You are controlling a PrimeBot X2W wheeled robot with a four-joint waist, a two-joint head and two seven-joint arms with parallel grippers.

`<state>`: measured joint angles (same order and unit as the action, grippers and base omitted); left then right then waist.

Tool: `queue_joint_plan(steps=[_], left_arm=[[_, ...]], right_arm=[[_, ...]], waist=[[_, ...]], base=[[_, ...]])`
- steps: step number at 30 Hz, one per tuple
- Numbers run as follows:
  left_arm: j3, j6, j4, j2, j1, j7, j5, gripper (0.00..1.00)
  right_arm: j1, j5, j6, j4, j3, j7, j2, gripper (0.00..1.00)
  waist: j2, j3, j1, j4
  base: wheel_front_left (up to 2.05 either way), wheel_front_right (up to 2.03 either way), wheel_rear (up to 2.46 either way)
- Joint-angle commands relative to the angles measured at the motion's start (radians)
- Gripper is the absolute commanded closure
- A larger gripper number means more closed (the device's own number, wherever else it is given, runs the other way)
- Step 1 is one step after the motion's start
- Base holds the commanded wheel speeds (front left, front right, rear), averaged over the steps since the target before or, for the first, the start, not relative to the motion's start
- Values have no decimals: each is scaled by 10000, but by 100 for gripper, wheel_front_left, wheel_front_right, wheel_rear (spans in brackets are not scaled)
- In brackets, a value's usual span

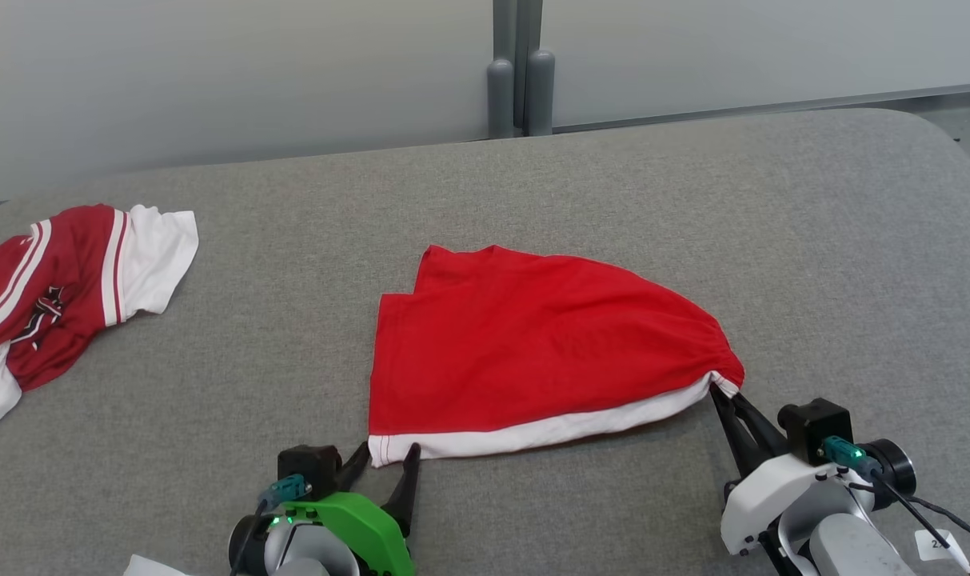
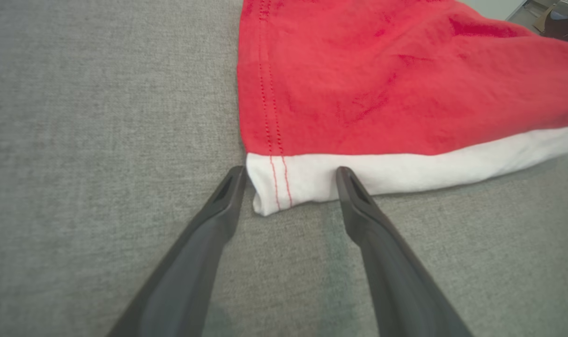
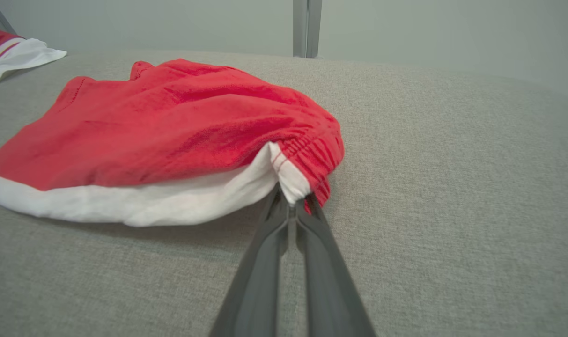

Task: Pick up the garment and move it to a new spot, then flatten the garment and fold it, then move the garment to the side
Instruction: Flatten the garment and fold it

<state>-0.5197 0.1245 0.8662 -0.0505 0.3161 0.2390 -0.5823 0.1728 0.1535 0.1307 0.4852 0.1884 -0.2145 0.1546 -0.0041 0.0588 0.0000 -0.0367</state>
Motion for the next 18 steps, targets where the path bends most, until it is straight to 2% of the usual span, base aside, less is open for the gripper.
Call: queue_joint_plan(steps=[1,3,4,5,7,11,12,18], left_arm=[[-116,56,60,-8,175,69,-140,4],[-264,53,133,-8,241,104,-226,25],[-342,54,173,-8,275,138,-257,42],[-409,54,206,-7,310,165,-293,52],[-495,56,247,-7,369,181,-367,62],[-612,59,228,-9,473,253,-518,95],[-639,60,229,-9,487,266,-524,100],[-226,9,-330,-10,378,262,-299,100]], right_arm=[[171,41,1,48,29,-100,54,100],[203,53,1,95,50,-98,51,100],[206,61,1,117,59,-117,48,100],[221,68,1,141,65,-137,44,100],[273,73,1,168,69,-167,33,100],[330,66,1,222,56,-189,23,100],[333,67,1,232,46,-184,21,100],[328,73,1,285,-15,-262,31,100]], waist=[[41,27,0,-35],[41,41,0,-64],[41,42,0,-79],[41,47,0,-93],[41,45,0,-118],[41,34,0,-142],[41,30,0,-142],[41,-34,0,-125]], base=[[0,0,0],[0,0,0],[0,0,0],[0,0,0],[0,0,0],[0,0,0],[0,0,0],[0,0,0]])
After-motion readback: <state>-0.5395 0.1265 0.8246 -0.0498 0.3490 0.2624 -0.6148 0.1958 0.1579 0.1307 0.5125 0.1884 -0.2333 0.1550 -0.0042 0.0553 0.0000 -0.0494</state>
